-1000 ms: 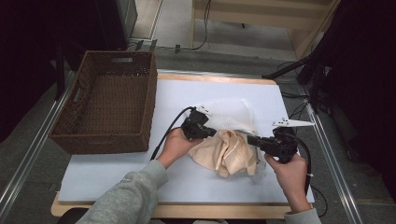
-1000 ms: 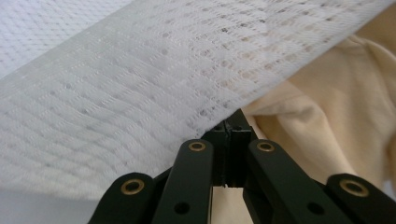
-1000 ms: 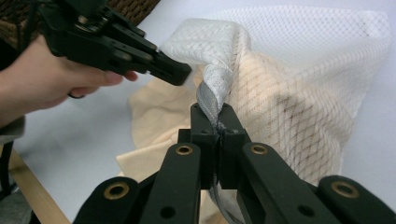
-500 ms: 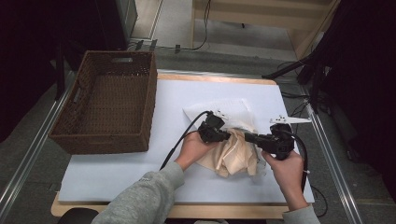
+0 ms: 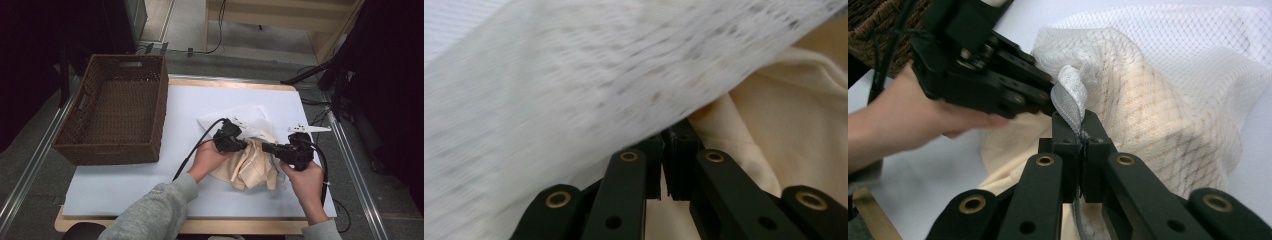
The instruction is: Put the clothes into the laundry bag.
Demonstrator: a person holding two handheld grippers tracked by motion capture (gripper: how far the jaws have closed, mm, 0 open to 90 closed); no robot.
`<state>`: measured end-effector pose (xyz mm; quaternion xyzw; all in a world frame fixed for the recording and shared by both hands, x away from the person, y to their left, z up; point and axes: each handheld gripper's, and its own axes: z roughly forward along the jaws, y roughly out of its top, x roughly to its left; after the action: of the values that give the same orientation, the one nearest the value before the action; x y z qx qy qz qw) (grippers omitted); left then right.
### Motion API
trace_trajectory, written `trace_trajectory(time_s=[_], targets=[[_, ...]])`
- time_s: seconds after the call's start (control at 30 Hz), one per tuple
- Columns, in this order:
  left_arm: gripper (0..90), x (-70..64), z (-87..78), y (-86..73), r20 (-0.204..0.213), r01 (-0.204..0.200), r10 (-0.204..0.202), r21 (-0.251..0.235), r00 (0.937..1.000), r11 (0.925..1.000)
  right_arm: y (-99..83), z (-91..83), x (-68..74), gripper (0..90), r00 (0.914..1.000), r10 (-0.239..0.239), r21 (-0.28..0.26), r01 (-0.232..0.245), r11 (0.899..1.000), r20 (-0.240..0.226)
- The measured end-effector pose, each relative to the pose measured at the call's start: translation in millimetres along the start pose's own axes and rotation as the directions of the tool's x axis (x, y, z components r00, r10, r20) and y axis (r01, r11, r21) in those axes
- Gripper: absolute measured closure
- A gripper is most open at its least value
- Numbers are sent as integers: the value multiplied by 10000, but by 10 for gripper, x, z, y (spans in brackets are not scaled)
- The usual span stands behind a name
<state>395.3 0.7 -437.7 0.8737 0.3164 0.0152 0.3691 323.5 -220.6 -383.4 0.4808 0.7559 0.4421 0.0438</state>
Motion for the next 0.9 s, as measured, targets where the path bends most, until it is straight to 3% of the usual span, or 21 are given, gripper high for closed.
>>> trace_trajectory(time_s=[0.1,0.27,0.43,0.6,0.67,0.7,0.8,0.9], targets=[[818,115,-144,-68,-243,87,-88,-12,9997,10000,0,-10,5,886,10000,-53,-22,53,10000,44],[694,188,-186,-95,-416,169,-167,45,9990,9998,7,-22,11,885,10000,-30,-47,30,10000,61],[589,215,-80,-108,-463,217,-222,-100,9987,9997,11,-12,16,882,10000,-35,-51,35,10000,20],[577,223,54,-111,-615,133,-121,183,9980,9997,8,4,29,881,10000,-92,-25,92,10000,-34],[617,218,112,-115,-647,236,-216,300,9977,9993,7,9,30,880,9999,-103,-11,103,9999,-41],[673,216,157,-124,-671,220,-181,586,9976,9980,7,16,32,881,9999,-97,17,97,10000,-48],[854,210,154,-126,-546,286,-247,722,9982,9970,6,16,28,881,9999,-106,0,106,9999,-75],[896,208,86,-124,-484,402,-366,749,9982,9964,3,19,25,881,9999,-88,8,88,10000,-100]])
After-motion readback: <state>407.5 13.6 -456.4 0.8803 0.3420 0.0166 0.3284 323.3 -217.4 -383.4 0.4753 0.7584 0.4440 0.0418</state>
